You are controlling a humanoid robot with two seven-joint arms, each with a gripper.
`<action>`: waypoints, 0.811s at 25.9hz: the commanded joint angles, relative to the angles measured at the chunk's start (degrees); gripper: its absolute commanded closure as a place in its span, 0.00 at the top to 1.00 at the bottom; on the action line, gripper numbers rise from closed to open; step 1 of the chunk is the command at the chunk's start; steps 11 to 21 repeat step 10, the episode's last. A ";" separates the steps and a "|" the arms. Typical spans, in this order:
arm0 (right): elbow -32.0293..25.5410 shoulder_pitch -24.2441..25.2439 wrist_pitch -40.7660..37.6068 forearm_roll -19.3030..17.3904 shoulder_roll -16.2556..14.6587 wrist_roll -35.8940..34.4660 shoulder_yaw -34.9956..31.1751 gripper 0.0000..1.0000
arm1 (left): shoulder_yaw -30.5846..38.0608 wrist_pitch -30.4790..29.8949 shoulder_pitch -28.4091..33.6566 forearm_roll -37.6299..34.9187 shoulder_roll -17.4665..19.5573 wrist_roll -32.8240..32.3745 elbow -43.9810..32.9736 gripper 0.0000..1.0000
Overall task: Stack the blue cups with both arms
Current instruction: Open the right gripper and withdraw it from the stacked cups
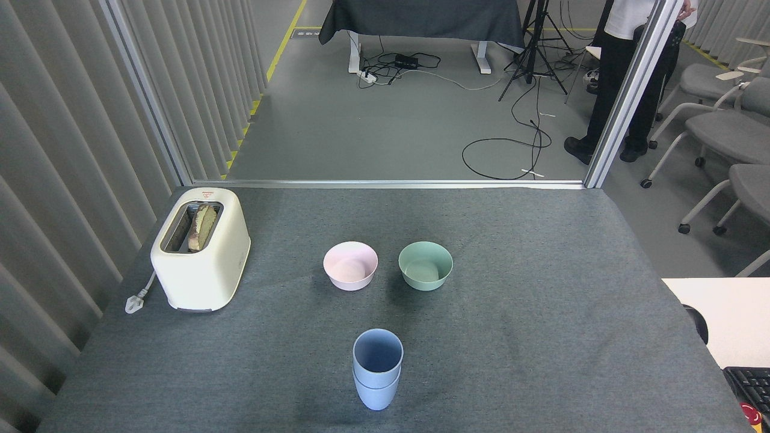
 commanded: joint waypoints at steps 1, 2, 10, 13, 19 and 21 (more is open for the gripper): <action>-0.14 0.26 -0.02 -0.08 -0.02 -0.01 -0.15 1.00 | 0.16 0.27 -0.11 0.05 -0.12 0.02 0.52 1.00; -0.41 0.26 -0.02 -0.08 -0.02 0.07 -0.33 1.00 | 0.59 0.27 -0.11 0.05 -0.20 0.02 0.61 1.00; -1.11 0.17 -0.28 -0.08 -0.29 3.59 -2.00 1.00 | 1.39 0.18 -0.03 0.05 -0.29 -0.07 0.61 1.00; -1.11 0.17 -0.28 -0.08 -0.29 3.59 -2.00 1.00 | 1.39 0.18 -0.03 0.05 -0.29 -0.07 0.61 1.00; -1.11 0.17 -0.28 -0.08 -0.29 3.59 -2.00 1.00 | 1.39 0.18 -0.03 0.05 -0.29 -0.07 0.61 1.00; -1.11 0.17 -0.28 -0.08 -0.29 3.59 -2.00 1.00 | 1.39 0.18 -0.03 0.05 -0.29 -0.07 0.61 1.00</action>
